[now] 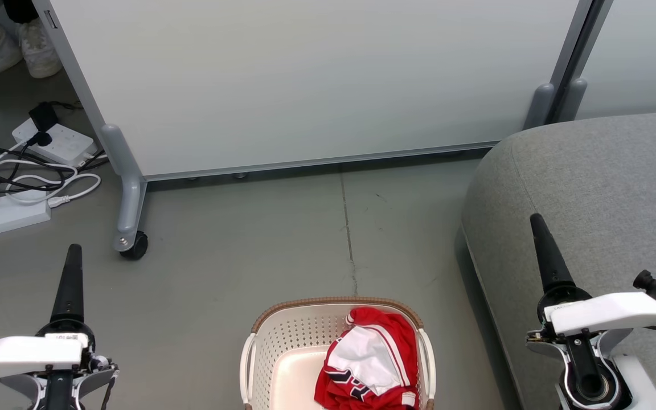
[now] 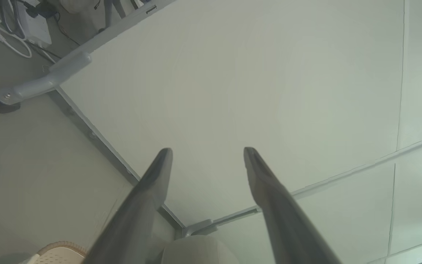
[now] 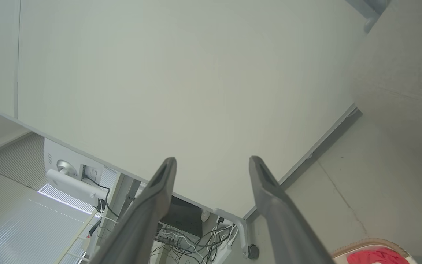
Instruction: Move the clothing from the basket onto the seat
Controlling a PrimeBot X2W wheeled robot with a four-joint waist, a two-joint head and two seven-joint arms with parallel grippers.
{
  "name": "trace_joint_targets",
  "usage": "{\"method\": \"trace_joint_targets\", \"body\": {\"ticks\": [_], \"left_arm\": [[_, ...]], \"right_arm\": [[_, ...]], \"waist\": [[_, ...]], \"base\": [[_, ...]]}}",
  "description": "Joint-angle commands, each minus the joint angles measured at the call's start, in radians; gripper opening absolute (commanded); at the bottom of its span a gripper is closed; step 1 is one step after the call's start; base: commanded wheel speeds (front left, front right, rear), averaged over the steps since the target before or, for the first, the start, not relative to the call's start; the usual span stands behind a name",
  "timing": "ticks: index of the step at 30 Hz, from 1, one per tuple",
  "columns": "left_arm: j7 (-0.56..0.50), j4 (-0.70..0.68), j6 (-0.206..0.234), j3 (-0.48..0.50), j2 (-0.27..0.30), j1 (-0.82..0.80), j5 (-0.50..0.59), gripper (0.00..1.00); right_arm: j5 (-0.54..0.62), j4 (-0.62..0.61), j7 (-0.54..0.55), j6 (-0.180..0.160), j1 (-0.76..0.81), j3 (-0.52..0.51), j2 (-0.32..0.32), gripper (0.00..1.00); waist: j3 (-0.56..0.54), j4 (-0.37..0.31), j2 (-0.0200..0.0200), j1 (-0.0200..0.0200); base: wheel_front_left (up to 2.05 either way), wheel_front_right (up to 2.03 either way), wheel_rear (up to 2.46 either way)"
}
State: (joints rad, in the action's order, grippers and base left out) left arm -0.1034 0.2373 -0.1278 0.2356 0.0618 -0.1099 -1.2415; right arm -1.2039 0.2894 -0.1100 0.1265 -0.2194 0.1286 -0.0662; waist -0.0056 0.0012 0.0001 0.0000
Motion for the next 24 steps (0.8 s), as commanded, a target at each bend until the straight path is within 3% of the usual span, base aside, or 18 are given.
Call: {"method": "trace_joint_targets", "body": {"ticks": [1, 15, 24], "left_arm": [[0.01, -0.022, 0.001, -0.011, 0.016, -0.035, 0.038, 1.0], [0.089, -0.041, 0.065, -0.107, 0.066, -0.029, 0.406, 1.0], [0.131, -0.034, 0.09, -0.163, 0.086, -0.011, 0.546, 1.0]], "right_arm": [[0.043, -0.029, -0.009, 0.004, -0.015, -0.009, -0.007, 1.0], [0.375, -0.054, -0.042, 0.004, 0.005, -0.024, -0.021, 1.0], [0.524, -0.045, -0.059, 0.005, 0.019, -0.016, -0.027, 1.0]], "waist": [[0.0, 0.001, -0.0001, 0.0], [-0.009, 0.002, -0.0001, 0.0], [-0.012, 0.008, -0.0001, 0.0]], "base": [[0.0, 0.0, 0.0], [0.0, 0.0, 0.0], [0.0, 0.0, 0.0]]}}
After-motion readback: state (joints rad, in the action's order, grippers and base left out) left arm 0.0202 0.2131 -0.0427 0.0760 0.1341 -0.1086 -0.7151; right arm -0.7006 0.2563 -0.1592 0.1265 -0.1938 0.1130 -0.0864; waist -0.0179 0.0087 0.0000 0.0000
